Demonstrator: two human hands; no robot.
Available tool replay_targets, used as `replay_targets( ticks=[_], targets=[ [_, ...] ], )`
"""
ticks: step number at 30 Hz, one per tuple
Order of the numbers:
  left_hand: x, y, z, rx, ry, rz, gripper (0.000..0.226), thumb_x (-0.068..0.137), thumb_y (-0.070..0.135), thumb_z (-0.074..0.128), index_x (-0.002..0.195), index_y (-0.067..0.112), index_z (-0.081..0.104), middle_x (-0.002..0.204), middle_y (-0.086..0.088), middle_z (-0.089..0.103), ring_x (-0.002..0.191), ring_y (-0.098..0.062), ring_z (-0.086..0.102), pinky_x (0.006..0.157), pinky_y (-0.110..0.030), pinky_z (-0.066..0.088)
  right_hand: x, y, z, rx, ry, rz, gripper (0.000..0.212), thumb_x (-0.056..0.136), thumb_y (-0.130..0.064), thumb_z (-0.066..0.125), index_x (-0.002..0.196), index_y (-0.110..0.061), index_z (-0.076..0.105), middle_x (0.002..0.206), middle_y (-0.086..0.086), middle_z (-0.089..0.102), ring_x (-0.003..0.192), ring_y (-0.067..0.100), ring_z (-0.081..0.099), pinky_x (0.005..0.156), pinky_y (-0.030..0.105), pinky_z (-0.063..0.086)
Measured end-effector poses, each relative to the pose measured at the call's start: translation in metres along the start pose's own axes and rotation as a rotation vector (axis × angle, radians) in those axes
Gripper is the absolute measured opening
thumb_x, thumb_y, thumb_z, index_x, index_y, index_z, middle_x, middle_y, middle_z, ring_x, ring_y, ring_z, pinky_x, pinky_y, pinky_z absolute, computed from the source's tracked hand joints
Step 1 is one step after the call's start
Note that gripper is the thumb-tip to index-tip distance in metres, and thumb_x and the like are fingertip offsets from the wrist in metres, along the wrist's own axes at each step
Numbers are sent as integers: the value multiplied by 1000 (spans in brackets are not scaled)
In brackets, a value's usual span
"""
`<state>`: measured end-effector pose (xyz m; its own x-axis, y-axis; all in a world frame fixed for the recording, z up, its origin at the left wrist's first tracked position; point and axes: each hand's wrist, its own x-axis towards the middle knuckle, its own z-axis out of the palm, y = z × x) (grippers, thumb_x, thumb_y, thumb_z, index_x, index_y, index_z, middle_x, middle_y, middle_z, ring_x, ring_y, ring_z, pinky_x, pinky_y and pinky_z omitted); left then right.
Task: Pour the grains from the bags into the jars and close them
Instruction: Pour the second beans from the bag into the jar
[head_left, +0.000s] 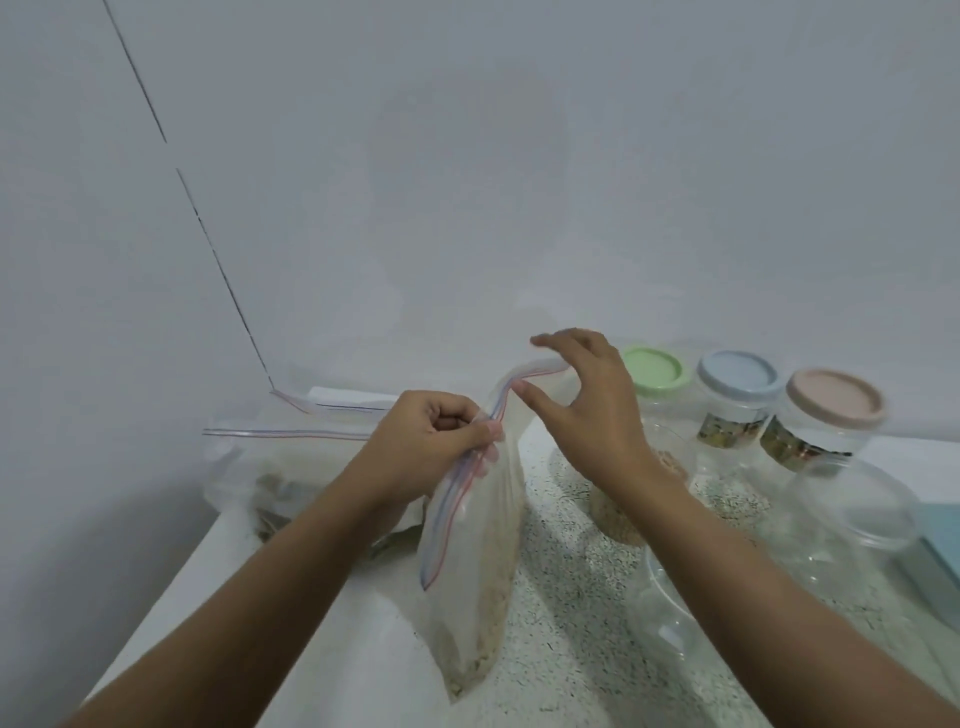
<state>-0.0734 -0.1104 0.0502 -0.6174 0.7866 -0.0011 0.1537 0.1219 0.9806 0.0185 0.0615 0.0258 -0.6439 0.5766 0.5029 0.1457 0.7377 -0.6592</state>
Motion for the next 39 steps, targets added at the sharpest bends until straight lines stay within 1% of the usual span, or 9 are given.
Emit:
replay_targets(
  ticks=[3, 5, 10, 14, 18, 21, 26, 32, 39],
  targets=[
    [-4, -4, 12, -51, -16, -66, 18, 94, 13, 69, 94, -6, 72, 78, -13, 74, 64, -18, 64, 59, -23, 50, -16, 2, -4, 124, 23, 70, 62, 85, -38, 80, 140, -32, 52, 148, -4, 40, 140, 14, 36, 106, 27, 33],
    [-9, -6, 17, -69, -41, -112, 18, 95, 16, 69, 97, -2, 71, 82, -13, 75, 65, -17, 65, 55, -22, 50, -27, 2, -5, 218, 34, 131, 66, 83, -38, 82, 139, -35, 48, 144, -7, 40, 133, 8, 43, 104, 33, 43],
    [-22, -17, 24, -117, -62, -132, 23, 92, 17, 72, 113, 11, 65, 89, -17, 76, 71, -23, 69, 71, -36, 53, -47, -4, -9, 361, -104, 376, 33, 84, -40, 81, 109, -30, 61, 101, -7, 66, 83, 7, 67, 65, 22, 50],
    [-27, -29, 30, -91, -92, -97, 26, 94, 21, 70, 118, 17, 63, 97, -12, 78, 86, -29, 75, 84, -47, 59, -63, -6, -2, 504, -180, 421, 28, 88, -39, 78, 112, -37, 65, 91, -3, 70, 75, 22, 72, 69, 38, 57],
    [-25, -37, 27, -138, -111, -94, 30, 96, 31, 60, 122, 18, 67, 104, -13, 77, 97, -46, 70, 92, -56, 57, -67, -5, -1, 601, -211, 433, 31, 88, -33, 79, 117, -35, 69, 92, 9, 70, 66, 22, 69, 63, 27, 55],
    [-20, -41, 20, -169, -113, -95, 28, 98, 29, 57, 116, 14, 73, 106, -16, 75, 103, -50, 66, 96, -58, 55, -67, -5, -3, 657, -244, 435, 28, 88, -23, 79, 115, -27, 72, 92, 17, 67, 67, 19, 66, 67, 30, 59],
    [-15, -45, 8, -279, -163, -108, 29, 101, 21, 54, 113, 7, 76, 107, -22, 74, 100, -40, 71, 93, -46, 56, -70, -7, -6, 673, -322, 401, 37, 83, -20, 84, 118, -26, 72, 93, 13, 69, 72, 24, 67, 76, 40, 62],
    [-10, -49, 7, -288, -157, -101, 19, 87, 13, 68, 97, -1, 75, 85, -15, 75, 73, -20, 72, 67, -24, 57, -72, -3, 0, 589, -290, 332, 45, 81, -12, 85, 122, -26, 72, 89, 7, 70, 67, 19, 64, 72, 37, 63],
    [-7, -56, 10, -217, -178, -75, 9, 85, 18, 71, 86, 9, 75, 84, -17, 70, 75, -24, 63, 65, -25, 53, -74, -2, 7, 432, -292, 266, 35, 81, -9, 85, 113, -21, 79, 76, -3, 74, 74, 18, 71, 78, 45, 60]
  ],
)
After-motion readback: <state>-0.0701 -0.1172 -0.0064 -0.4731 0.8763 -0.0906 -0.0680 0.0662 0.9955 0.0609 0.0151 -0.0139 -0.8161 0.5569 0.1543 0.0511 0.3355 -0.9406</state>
